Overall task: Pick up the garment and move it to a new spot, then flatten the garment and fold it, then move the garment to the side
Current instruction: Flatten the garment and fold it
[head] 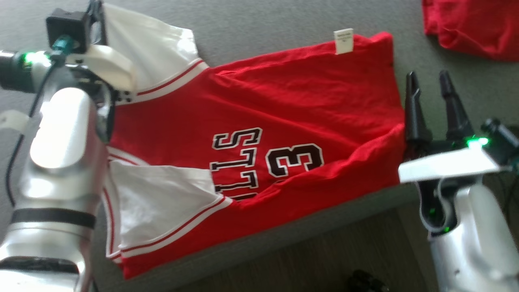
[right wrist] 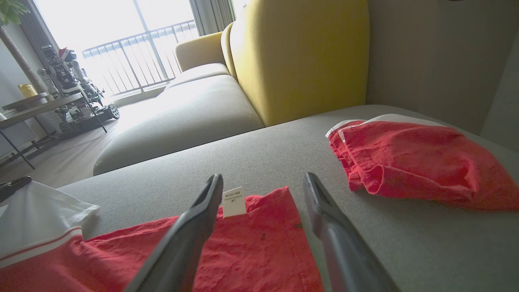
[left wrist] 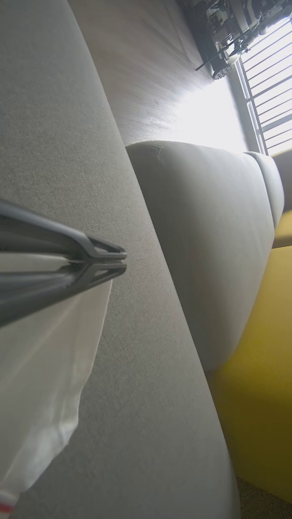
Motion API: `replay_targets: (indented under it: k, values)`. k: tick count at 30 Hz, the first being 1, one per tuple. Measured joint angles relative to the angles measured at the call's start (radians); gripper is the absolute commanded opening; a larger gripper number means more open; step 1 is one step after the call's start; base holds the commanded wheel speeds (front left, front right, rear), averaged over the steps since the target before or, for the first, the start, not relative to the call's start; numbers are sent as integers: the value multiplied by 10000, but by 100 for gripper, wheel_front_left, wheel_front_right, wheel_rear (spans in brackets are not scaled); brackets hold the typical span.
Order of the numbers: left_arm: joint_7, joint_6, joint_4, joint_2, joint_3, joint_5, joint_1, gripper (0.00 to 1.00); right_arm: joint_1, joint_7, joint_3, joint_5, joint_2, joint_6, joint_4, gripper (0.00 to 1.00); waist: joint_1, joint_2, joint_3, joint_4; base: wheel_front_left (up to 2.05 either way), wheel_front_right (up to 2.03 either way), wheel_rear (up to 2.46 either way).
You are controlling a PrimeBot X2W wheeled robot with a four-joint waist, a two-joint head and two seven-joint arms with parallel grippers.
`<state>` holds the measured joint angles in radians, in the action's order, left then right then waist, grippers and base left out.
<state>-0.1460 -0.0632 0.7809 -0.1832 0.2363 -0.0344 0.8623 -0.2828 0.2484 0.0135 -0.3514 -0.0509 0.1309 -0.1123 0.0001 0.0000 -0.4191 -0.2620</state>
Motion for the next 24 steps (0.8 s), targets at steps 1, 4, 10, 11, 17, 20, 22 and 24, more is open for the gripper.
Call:
replay_targets:
  k: [1,4,10,11,17,20,22,24]
  values:
    - [-111,0,-155,82,40,-79,-33,0,-186,-98,-113,0,0,-2,-186,100,0,0,46,95,0,0,0]
    - [-347,2,-709,313,79,-276,-346,0,-854,-596,-535,46,0,0,-1028,100,0,0,196,406,0,0,0]
    - [-497,21,-1858,506,192,-546,-1318,0,-2090,-1354,-1801,-577,-8,0,-3296,100,0,0,477,1092,0,0,0]
    - [-497,25,-2080,546,242,-550,-1467,0,-2299,-1446,-1937,-577,-10,0,-3611,100,0,0,514,1208,0,0,0]
    - [-412,117,-3302,688,543,-660,-2232,0,-3288,-1896,-2414,-148,-12,0,-4978,100,0,0,663,1806,0,0,0]
    - [-360,119,-3779,704,717,-752,-2516,0,-3529,-1973,-2713,-48,-15,-2,-5568,100,0,0,681,1992,0,0,0]
    - [-299,119,-4025,721,779,-752,-2676,0,-3648,-1971,-2782,186,-38,-2,-5939,100,0,0,666,2058,0,0,0]
    - [-222,117,-4297,715,788,-754,-2818,0,-3820,-1956,-2888,265,-38,-2,-6389,100,0,0,636,2105,0,0,0]
